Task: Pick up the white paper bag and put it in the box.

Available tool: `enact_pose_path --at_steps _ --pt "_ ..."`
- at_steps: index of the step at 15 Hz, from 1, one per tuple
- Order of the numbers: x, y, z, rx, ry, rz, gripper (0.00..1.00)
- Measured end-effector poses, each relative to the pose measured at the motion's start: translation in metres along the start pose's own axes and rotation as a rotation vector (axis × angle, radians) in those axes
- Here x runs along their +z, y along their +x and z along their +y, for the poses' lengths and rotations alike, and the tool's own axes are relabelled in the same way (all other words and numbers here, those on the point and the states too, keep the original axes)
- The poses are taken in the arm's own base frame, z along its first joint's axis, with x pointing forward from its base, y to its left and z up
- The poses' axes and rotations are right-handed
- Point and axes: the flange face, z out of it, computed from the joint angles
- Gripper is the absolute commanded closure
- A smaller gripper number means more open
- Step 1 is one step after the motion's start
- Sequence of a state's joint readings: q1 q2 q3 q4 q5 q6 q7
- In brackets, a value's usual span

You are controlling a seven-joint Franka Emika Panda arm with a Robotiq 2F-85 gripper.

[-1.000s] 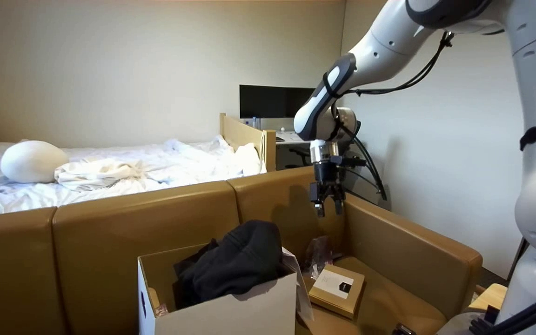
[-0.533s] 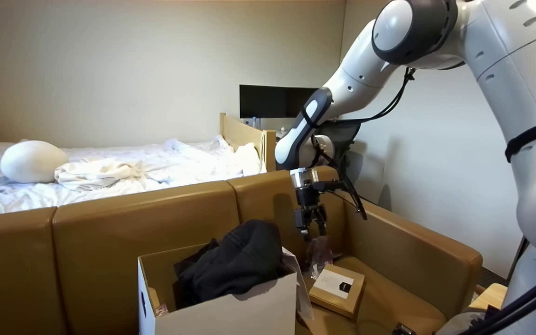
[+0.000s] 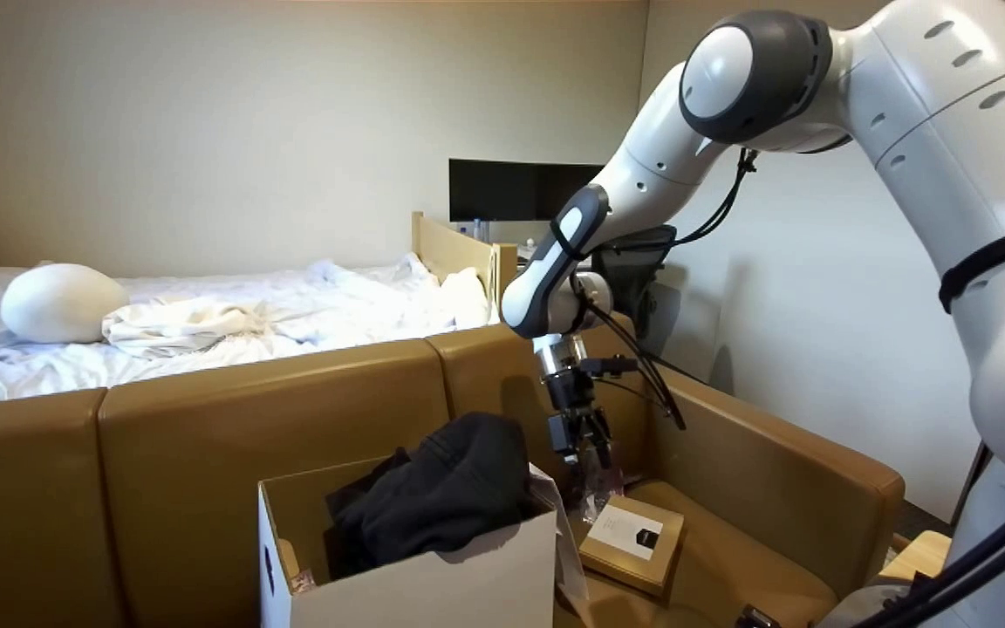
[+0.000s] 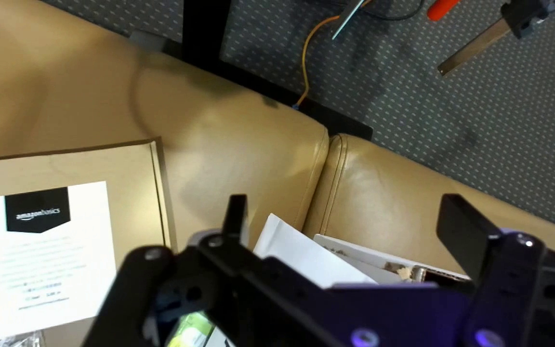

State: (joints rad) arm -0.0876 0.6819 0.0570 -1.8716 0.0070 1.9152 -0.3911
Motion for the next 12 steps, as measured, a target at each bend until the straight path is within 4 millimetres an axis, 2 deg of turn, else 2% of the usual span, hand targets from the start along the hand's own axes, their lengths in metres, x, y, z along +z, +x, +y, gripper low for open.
enact_pose_path --at_steps 7,9,12 --pt "0.004 0.024 -0.038 -0.072 -0.025 -0.016 0.0" --pt "0.0 0.032 -0.04 -0.053 -0.037 0.028 0.0" --pt "-0.005 0.054 -0.031 0.033 -0.038 0.181 0.0"
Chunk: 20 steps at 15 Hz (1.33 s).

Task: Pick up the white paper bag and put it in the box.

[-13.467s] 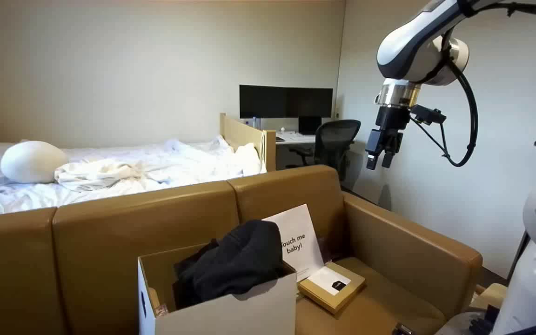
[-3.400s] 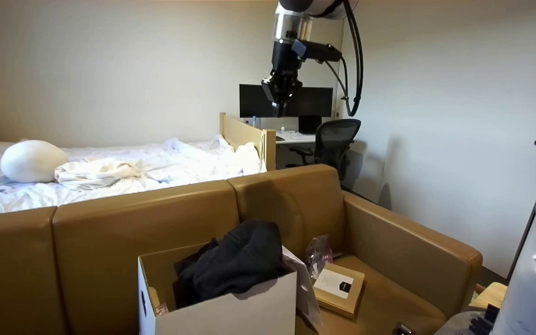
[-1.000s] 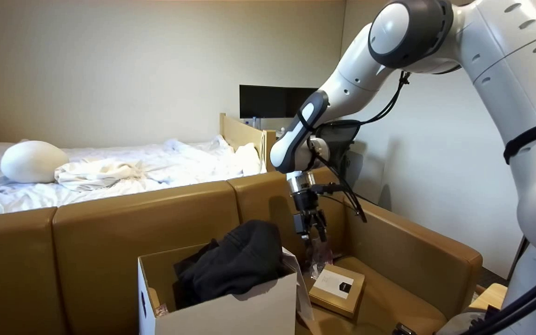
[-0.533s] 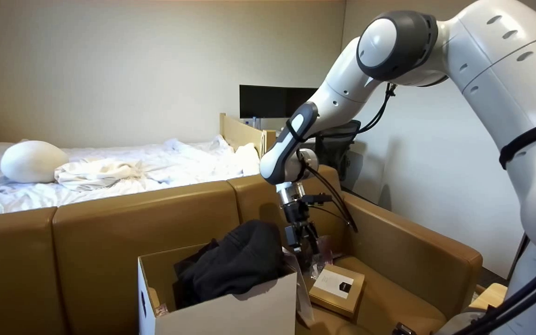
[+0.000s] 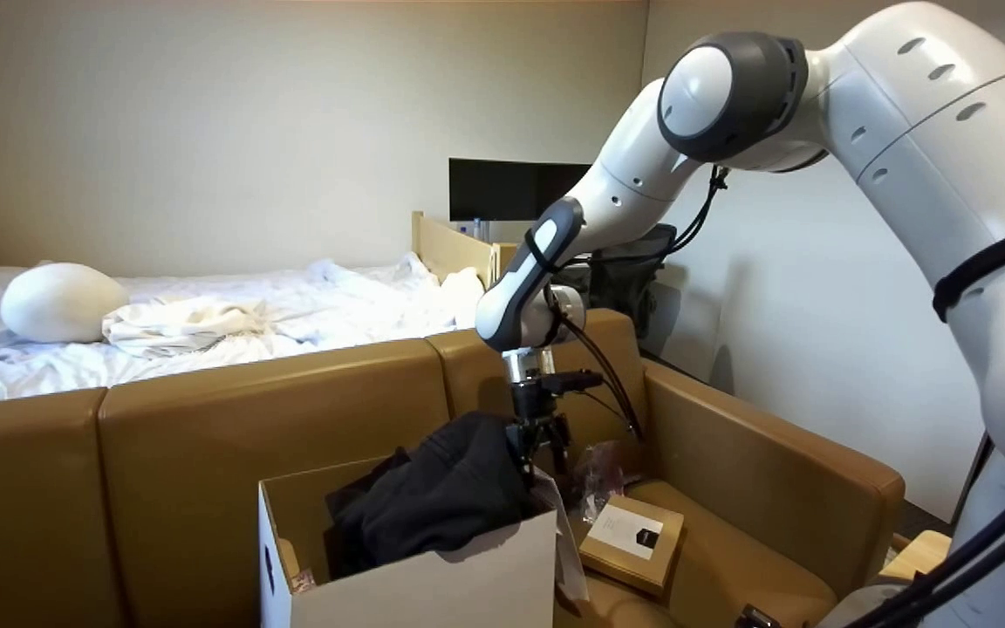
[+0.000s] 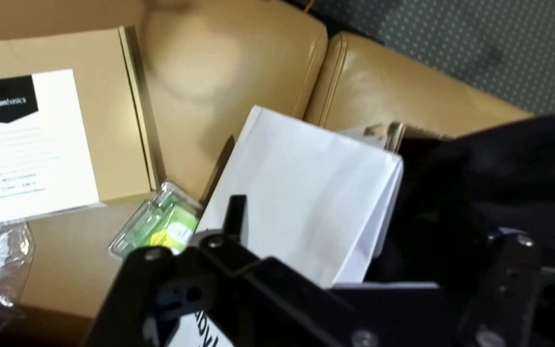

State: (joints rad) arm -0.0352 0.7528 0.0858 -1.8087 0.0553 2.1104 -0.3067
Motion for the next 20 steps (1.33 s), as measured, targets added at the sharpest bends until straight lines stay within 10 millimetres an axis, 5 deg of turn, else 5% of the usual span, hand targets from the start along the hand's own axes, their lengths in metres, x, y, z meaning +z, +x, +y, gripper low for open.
enact_pose_path --at_steps 7,15,20 --pt "0.009 0.031 0.036 0.23 -0.024 0.218 0.0" --pt "-0.012 0.018 0.083 0.435 0.017 0.314 0.0" --pt "-0.008 0.004 0.113 0.501 0.048 0.301 0.0"
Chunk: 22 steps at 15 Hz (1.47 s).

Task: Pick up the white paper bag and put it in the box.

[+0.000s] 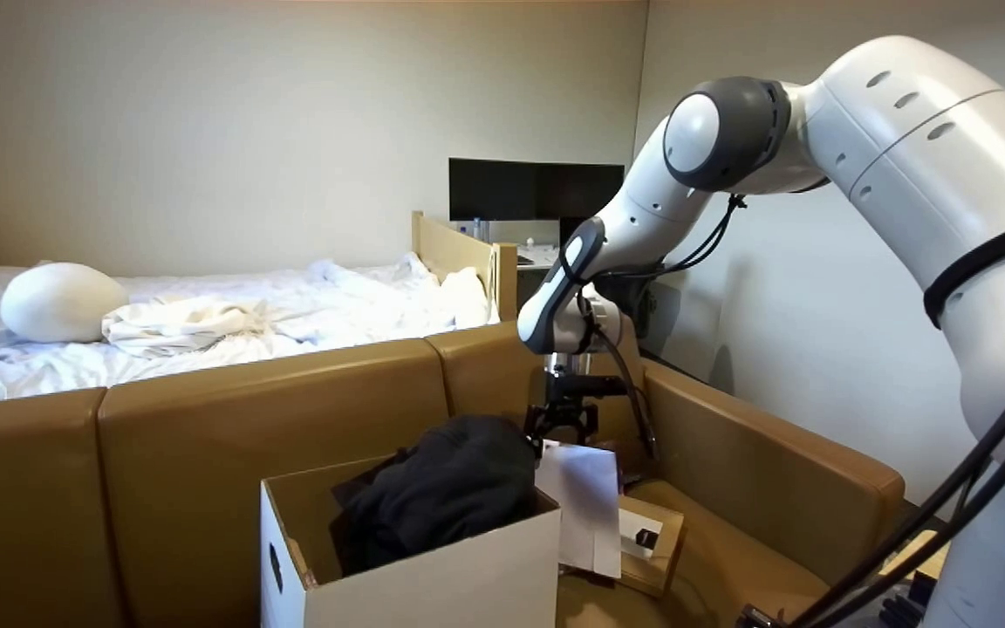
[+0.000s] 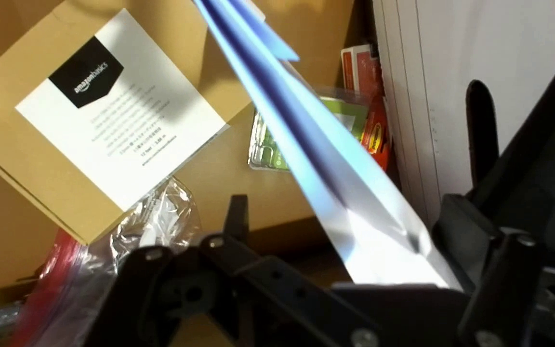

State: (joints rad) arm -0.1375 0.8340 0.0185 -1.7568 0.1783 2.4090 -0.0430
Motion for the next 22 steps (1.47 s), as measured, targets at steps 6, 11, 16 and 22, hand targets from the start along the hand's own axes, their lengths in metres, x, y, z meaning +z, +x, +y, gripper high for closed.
enact_pose_path --at_steps 6,11,16,22 --pt "0.019 -0.009 -0.038 -0.148 0.09 -0.117 0.0" --pt "0.017 0.0 -0.051 -0.221 0.052 -0.106 0.42" --pt "0.003 0.015 -0.03 -0.191 0.025 -0.069 0.74" --pt "0.016 0.009 -0.031 -0.3 0.085 -0.23 0.9"
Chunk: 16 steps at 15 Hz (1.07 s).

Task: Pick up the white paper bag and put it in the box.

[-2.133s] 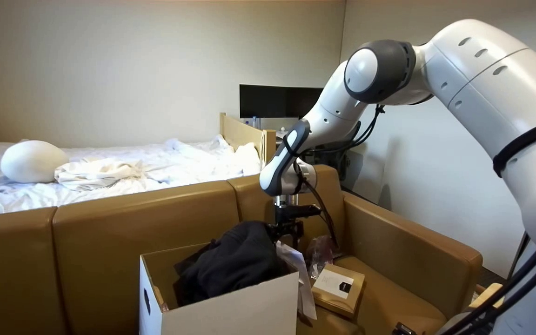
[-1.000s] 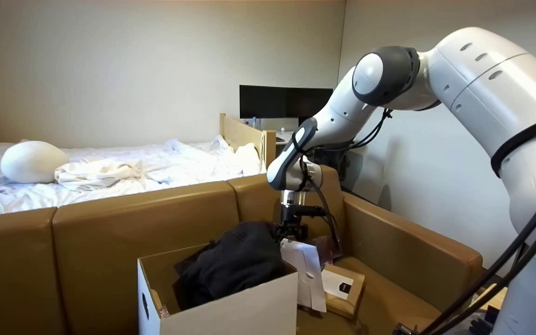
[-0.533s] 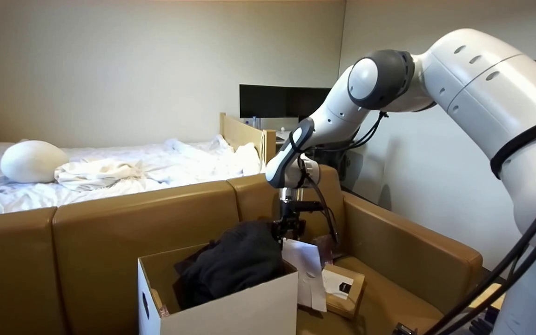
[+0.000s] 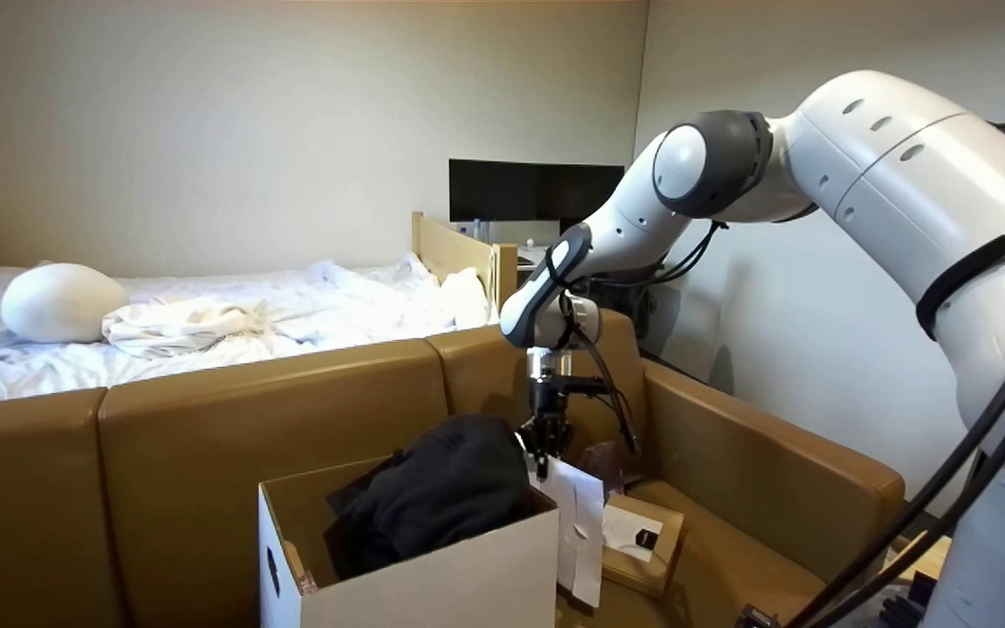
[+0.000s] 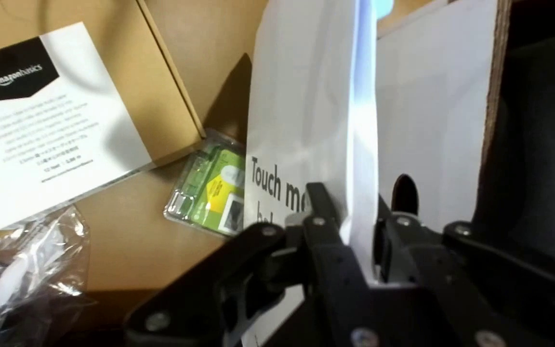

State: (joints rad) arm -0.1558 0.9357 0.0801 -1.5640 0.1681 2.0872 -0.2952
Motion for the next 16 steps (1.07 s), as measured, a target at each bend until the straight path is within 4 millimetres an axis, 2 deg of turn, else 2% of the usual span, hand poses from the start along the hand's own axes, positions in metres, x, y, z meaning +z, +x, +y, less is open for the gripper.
enact_pose_path --at_steps 4,9,12,16 --pt "0.011 0.001 -0.009 -0.146 0.058 -0.081 0.89" --pt "0.005 -0.007 0.006 -0.215 0.088 -0.102 0.89" --pt "-0.017 -0.026 0.018 -0.194 0.088 -0.077 0.89" --pt "-0.066 -0.061 0.019 -0.161 0.051 0.028 0.89"
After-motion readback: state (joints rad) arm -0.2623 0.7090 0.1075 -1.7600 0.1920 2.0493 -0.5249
